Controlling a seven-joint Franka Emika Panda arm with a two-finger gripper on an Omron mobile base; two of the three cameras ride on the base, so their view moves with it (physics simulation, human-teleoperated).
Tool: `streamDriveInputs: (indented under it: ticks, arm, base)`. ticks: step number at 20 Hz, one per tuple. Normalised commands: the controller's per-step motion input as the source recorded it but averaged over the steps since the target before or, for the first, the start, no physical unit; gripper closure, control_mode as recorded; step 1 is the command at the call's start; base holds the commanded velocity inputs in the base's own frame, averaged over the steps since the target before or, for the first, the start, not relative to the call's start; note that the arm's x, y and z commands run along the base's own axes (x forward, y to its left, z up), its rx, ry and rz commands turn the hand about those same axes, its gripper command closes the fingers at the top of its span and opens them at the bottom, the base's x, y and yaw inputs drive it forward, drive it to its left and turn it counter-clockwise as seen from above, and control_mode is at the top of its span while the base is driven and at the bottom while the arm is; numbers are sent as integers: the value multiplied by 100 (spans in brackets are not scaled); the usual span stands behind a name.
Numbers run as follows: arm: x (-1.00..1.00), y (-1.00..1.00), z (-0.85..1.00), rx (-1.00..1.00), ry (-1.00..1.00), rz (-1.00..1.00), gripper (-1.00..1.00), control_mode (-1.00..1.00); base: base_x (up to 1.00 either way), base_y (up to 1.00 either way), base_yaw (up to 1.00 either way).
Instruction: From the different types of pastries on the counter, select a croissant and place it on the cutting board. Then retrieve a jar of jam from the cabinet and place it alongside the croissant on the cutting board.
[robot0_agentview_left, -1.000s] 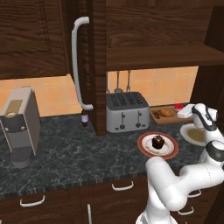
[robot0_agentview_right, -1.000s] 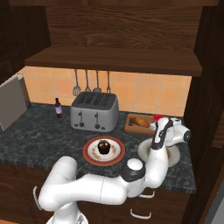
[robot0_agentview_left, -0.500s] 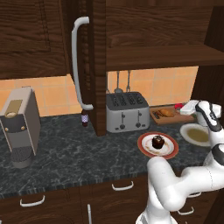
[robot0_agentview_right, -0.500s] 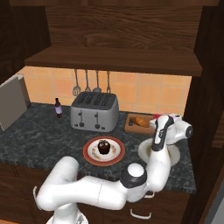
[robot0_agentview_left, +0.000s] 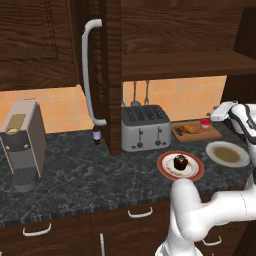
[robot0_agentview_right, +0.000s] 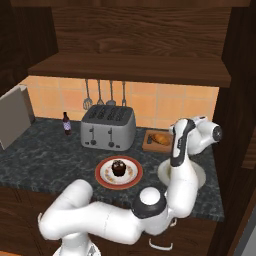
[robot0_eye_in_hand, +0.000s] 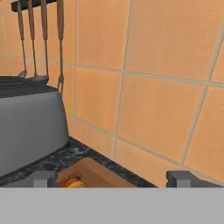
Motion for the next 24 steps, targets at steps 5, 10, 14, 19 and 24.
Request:
streamDriveInputs:
  ticks: [5, 10, 14, 19, 24]
  arm:
    - [-100, 40, 30, -3, 0, -7, -100, -100]
    - [-94, 90, 2, -9, 3, -10, -100, -100]
    - [-69, 100, 0, -11, 8, -13, -100, -100]
    - [-73, 98, 15, -9, 8, -13, -100, -100]
    - [-98, 67, 60, -3, 2, -15, -100, -100]
  base:
    - [0, 0, 0]
    - [0, 0, 0]
    - [0, 0, 0]
    - [0, 0, 0]
    - [0, 0, 0]
